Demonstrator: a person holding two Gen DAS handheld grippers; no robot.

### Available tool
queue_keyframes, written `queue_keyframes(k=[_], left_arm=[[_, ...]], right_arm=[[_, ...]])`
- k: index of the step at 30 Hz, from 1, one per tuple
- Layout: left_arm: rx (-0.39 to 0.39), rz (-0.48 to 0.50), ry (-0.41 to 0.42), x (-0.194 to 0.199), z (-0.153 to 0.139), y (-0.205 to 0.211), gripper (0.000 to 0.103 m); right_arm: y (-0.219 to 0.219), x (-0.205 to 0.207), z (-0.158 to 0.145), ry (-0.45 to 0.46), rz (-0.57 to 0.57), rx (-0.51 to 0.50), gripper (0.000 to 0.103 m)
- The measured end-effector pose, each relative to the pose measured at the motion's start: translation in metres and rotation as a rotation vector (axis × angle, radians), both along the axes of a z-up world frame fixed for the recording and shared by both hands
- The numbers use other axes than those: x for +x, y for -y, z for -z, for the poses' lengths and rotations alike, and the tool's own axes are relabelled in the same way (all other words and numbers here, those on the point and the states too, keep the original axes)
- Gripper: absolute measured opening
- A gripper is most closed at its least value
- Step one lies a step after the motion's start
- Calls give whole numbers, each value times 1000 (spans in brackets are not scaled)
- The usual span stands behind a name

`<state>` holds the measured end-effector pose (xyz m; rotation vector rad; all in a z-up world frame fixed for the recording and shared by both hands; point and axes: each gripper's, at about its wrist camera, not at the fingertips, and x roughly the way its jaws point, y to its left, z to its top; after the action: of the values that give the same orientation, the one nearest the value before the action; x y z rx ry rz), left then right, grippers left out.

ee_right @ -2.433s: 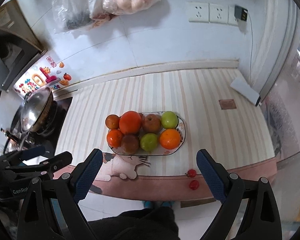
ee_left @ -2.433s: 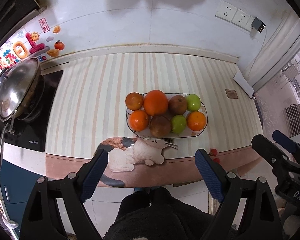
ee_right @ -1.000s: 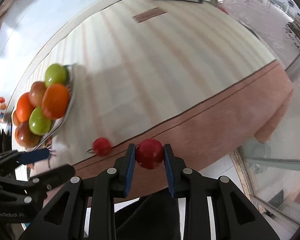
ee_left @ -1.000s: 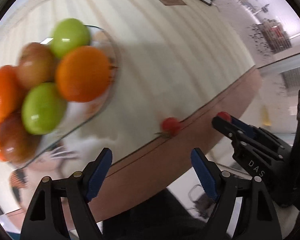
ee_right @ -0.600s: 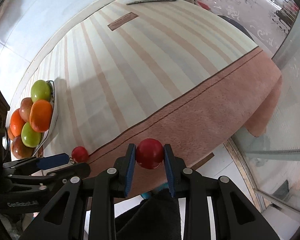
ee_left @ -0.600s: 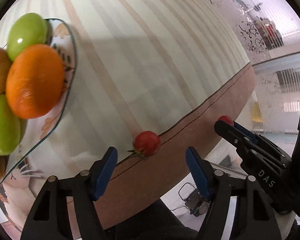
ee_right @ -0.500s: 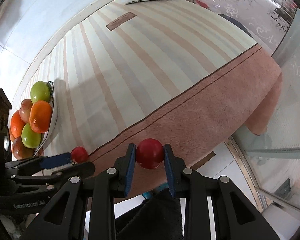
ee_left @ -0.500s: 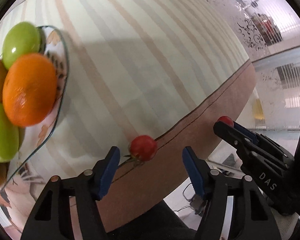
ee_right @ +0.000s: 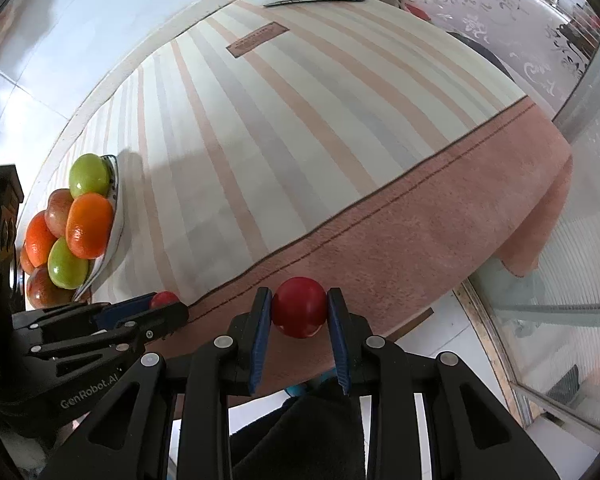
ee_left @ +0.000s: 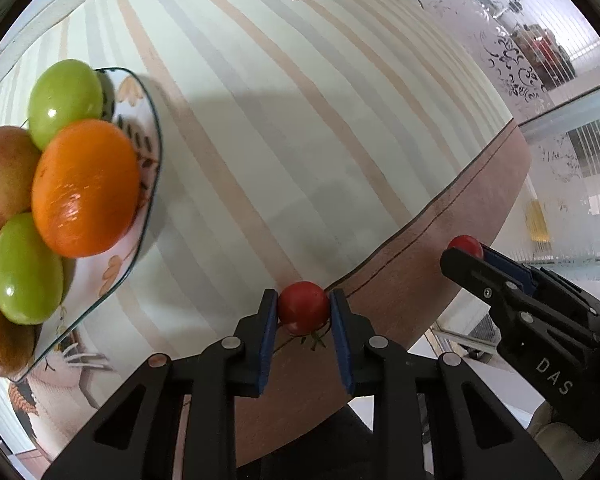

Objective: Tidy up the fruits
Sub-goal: 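Grasp the second red tomato with the left tool while the right tool holds its tomato, then place the tomato on the plate with the left tool while the right tool places its tomato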

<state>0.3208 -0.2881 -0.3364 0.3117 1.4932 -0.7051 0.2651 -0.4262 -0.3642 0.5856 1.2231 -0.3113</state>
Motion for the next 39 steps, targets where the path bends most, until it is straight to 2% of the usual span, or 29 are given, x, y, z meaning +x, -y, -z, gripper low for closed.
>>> queue_keyframes(k=[6, 12, 17, 21, 24, 29, 32, 39], left_arm=[[-27, -53, 50, -1, -23, -30, 23], [-64, -200, 75, 12, -53, -92, 23], [-114, -342, 56, 40, -75, -119, 23], [-131, -402, 68, 70, -87, -134, 23], [-145, -420, 32, 89, -87, -144, 23], [-153, -429, 10, 86, -76, -153, 23], [-154, -462, -29, 81, -62, -163, 23], [-153, -440, 19, 77, -59, -161, 23]], right_arm=[[-13, 15, -15, 36, -51, 16, 30], [-39, 42, -27, 79, -138, 103, 30], [-63, 77, -32, 108, -197, 220, 30], [-85, 107, -41, 137, -273, 250, 30], [-106, 122, -44, 147, -335, 266, 30], [-141, 127, -29, 139, -401, 278, 30], [-158, 128, -18, 155, -441, 222, 30], [-175, 130, -12, 181, -478, 135, 30]])
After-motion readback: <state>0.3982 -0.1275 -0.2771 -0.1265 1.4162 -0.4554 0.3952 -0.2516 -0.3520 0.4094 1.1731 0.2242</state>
